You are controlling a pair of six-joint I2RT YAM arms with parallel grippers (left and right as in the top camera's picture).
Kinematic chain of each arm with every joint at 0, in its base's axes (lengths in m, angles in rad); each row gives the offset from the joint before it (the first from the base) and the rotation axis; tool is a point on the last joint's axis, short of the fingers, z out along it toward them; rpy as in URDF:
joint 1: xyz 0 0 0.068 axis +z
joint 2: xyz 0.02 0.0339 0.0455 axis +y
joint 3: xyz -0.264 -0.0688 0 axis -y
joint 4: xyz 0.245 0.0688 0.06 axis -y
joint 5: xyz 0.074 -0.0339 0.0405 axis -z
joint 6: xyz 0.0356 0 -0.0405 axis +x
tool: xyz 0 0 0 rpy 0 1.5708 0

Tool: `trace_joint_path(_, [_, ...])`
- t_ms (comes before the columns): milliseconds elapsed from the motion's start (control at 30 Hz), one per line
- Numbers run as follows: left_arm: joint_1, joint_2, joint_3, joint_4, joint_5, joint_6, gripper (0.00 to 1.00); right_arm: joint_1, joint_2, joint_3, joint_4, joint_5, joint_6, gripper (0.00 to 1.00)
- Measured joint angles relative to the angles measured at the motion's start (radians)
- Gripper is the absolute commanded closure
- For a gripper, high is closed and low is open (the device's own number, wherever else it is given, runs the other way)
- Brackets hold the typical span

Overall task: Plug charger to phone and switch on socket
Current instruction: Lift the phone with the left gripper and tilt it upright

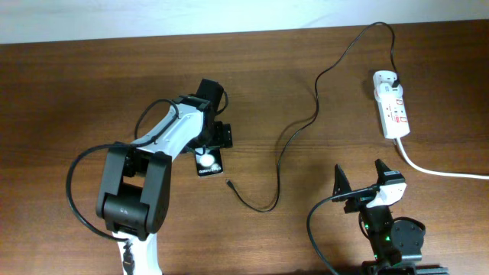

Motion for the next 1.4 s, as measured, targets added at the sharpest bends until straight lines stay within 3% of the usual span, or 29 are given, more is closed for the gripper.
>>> trace_joint_path(267, [-0.002,0.0,0.0,0.009,-0.003,0.002,0.02,0.0,0.0,0.0,0.0,0.0,0.0,0.01])
trace_joint_path(333, [-0.002,0.0,0.0,0.006,-0.002,0.002,0.12,0.0,0.0,0.0,0.0,0.0,0.0,0.01])
trace_joint_path(467, [-0.002,0.0,0.0,-0.002,0.002,0.005,0.16,0.0,0.0,0.0,0.0,0.0,0.0,0.01])
trace_joint_path(500, [-0.002,0.0,0.0,-0.002,0.002,0.005,0.14,0.0,0.0,0.0,0.0,0.0,0.0,0.01])
trace_joint_path(533, [-0.002,0.0,0.0,-0.002,0.002,0.005,0.01,0.0,0.0,0.0,0.0,0.0,0.0,0.01])
trace_joint_path(633, [-0.006,0.0,0.0,0.0,0.002,0.005,0.01,0.0,0.0,0.0,0.0,0.0,0.0,0.01])
trace_joint_path(767, [-0.005,0.0,0.0,-0.008,0.004,0.006,0.16,0.0,0.0,0.0,0.0,0.0,0.0,0.01])
trace_joint_path(1000, [-0.005,0.0,0.0,-0.009,0.005,0.006,0.21,0.0,0.0,0.0,0.0,0.0,0.0,0.01])
trace_joint_path(1067, [-0.005,0.0,0.0,-0.009,0.005,0.006,0.18,0.0,0.0,0.0,0.0,0.0,0.0,0.01])
trace_joint_path(1100, [-0.005,0.0,0.0,-0.008,0.005,0.005,0.06,0.0,0.0,0.0,0.0,0.0,0.0,0.01])
trace_joint_path(1133, [-0.005,0.0,0.0,-0.007,0.005,0.005,0.01,0.0,0.0,0.0,0.0,0.0,0.0,0.01])
trace_joint_path(1400, [-0.012,0.0,0.0,-0.006,0.007,0.006,0.01,0.0,0.0,0.0,0.0,0.0,0.0,0.01])
